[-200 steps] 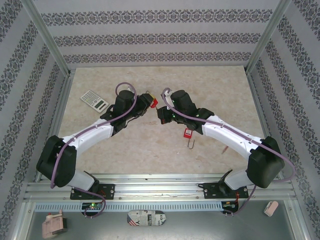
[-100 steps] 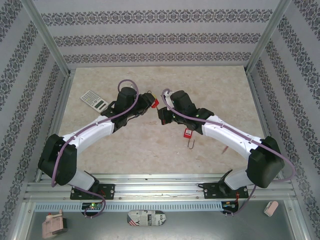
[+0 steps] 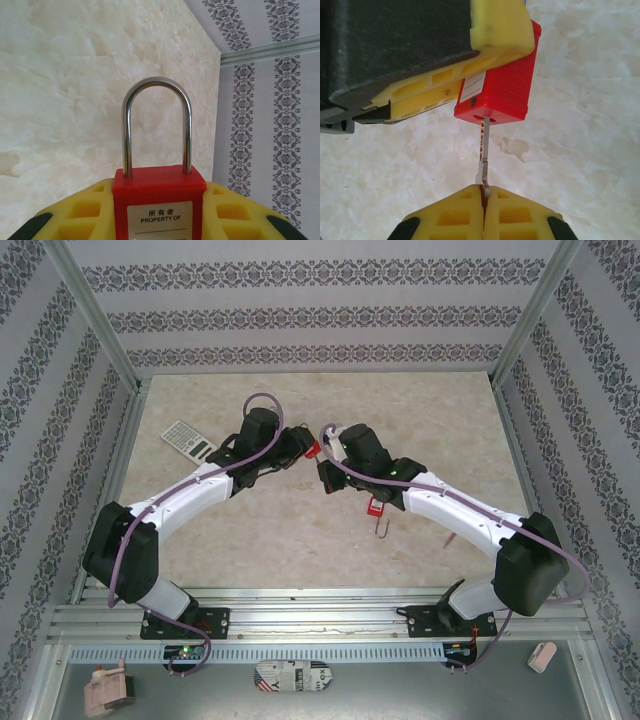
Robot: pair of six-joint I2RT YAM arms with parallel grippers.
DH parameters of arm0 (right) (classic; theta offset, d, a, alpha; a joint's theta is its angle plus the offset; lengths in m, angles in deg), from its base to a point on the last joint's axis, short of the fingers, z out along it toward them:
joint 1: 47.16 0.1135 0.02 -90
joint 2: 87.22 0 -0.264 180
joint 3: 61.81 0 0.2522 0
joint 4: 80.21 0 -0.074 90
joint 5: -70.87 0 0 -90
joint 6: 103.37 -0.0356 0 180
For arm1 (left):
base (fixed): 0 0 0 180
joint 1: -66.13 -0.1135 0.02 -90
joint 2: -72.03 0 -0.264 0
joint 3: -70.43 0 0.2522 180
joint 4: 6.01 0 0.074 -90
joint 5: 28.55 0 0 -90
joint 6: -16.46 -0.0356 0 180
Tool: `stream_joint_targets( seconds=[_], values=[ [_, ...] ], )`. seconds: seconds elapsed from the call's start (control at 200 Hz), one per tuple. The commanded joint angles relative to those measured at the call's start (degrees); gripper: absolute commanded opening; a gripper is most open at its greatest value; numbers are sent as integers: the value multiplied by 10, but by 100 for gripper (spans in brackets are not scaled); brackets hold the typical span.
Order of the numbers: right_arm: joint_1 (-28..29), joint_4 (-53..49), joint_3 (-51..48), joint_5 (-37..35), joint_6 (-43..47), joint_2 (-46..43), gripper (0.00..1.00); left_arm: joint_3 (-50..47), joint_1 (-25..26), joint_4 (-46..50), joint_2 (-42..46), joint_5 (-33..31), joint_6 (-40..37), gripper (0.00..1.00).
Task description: Unlock with the key
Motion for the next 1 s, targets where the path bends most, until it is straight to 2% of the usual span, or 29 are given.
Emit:
stream_joint_targets(
  seconds=[0.0, 0.055, 0.18, 0.33, 0.51, 0.694, 0.824, 0.994],
  values=[
    [12, 33, 0, -22, 25, 0, 0, 11, 28, 22, -2, 30, -24, 0],
    [8, 35, -1, -21, 18, -1, 0, -7, 32, -8, 7, 13, -21, 0],
    [-25, 71, -22, 36, -29, -12, 0, -30, 38, -71, 23, 0, -13, 0],
    [-52, 84, -30, 71, -47, -26, 0, -45, 42, -131, 30, 13, -26, 0],
    [-74, 95, -38, 108, -61, -38, 0, -82, 42, -207, 37, 31, 0, 0],
    [-77, 85, -39, 104, -56, -43, 0, -98, 42, -214, 58, 26, 10, 0],
    [-73, 74, -36, 91, -48, -40, 0, -71, 42, -155, 60, 31, 3, 0],
    [-72, 93, -42, 104, -63, -37, 0, -83, 42, -183, 67, 33, 3, 0]
  ],
)
